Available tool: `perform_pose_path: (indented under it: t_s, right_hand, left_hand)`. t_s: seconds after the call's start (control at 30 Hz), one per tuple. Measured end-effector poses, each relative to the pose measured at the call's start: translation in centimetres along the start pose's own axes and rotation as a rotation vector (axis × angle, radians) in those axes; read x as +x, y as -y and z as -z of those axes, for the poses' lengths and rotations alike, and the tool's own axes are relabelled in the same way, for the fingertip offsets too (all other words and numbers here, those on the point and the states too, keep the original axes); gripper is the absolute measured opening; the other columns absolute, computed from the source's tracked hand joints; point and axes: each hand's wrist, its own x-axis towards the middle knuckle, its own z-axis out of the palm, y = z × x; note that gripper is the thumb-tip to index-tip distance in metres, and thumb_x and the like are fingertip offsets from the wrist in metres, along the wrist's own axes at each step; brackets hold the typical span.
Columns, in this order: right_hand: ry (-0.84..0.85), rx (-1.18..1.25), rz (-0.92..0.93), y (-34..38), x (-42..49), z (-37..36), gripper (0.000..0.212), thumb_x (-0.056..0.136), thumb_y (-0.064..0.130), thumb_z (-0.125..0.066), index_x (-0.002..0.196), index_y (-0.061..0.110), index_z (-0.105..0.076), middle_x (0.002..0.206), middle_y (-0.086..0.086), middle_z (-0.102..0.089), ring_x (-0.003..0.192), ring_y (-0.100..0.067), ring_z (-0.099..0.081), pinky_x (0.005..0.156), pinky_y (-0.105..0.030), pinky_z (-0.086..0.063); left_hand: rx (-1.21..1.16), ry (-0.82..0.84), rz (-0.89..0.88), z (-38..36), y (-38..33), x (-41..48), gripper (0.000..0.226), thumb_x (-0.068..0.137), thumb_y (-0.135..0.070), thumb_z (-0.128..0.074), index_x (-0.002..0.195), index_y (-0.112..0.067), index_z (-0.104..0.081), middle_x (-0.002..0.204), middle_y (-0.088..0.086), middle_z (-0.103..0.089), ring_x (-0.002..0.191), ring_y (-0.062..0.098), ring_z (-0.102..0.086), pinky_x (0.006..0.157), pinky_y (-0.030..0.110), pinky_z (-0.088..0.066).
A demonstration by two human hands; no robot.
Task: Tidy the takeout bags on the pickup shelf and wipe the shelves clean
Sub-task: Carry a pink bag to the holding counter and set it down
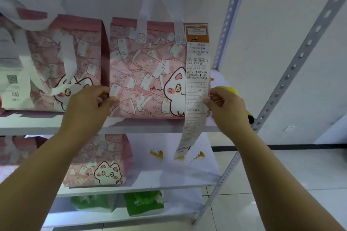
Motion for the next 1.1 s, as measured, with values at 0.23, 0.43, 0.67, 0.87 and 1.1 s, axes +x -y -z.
perform_pose_path:
  t_s: [0.23, 0.43, 0.67, 0.87, 1.1]
  right_hand:
    - [-0.107, 0.08, -0.031, 2.6, -7.2, 2.8, 0.015, 0.086, 0.014, -0.061, 0.088, 0.028, -0.064, 0.07, 0.018, -0.064, 0.059, 0.003, -0.06, 0.055, -0.009, -0.047]
    - [-0.181, -0.032, -0.057, 4.9, -15.4, 5.8, 0.011, 0.088, 0.018, -0.06, 0.091, 0.028, -0.062, 0.081, 0.018, -0.063, 0.068, 0.007, -0.06, 0.056, -0.005, -0.044]
    - [-0.294, -0.215, -0.164, 5.1, -24.6, 11.6, 0.005, 0.091, 0.025, -0.056, 0.09, 0.029, -0.054, 0.079, 0.02, -0.059, 0.068, 0.006, -0.059, 0.056, -0.002, -0.042]
    - [-0.409, -0.307, -0.274, 3.2, -29.8, 18.3, 0.005, 0.091, 0.023, -0.056, 0.091, 0.029, -0.056, 0.079, 0.023, -0.059, 0.065, 0.006, -0.059, 0.055, 0.001, -0.038]
    - [-0.537, -0.393, -0.379, -2.1, -33.4, 28.3, 0.012, 0.087, 0.024, -0.061, 0.087, 0.035, -0.058, 0.074, 0.022, -0.063, 0.066, 0.007, -0.06, 0.057, -0.014, -0.041]
  left_hand:
    - [-0.002, 0.062, -0.114, 3.2, -0.5, -3.5, 0.014, 0.085, -0.03, -0.064, 0.089, -0.017, -0.067, 0.082, -0.001, -0.064, 0.067, 0.018, -0.062, 0.062, 0.029, -0.045]
    - [-0.06, 0.108, -0.226, 5.9, -1.9, -8.3, 0.016, 0.084, -0.028, -0.065, 0.093, -0.015, -0.067, 0.085, -0.001, -0.061, 0.066, 0.014, -0.056, 0.06, 0.026, -0.04]
    - [-0.156, 0.212, -0.343, 4.9, -6.6, -13.4, 0.014, 0.086, -0.025, -0.064, 0.095, -0.014, -0.066, 0.081, -0.009, -0.053, 0.066, 0.002, -0.05, 0.06, 0.013, -0.034]
    - [-0.26, 0.304, -0.491, 0.7, -13.4, -15.6, 0.011, 0.085, -0.024, -0.065, 0.093, -0.016, -0.066, 0.081, -0.007, -0.054, 0.064, 0.006, -0.051, 0.055, 0.021, -0.034]
    - [-0.427, 0.407, -0.594, -7.8, -24.3, -17.8, 0.007, 0.082, -0.021, -0.068, 0.084, -0.017, -0.064, 0.075, -0.009, -0.054, 0.066, 0.004, -0.053, 0.059, 0.015, -0.038]
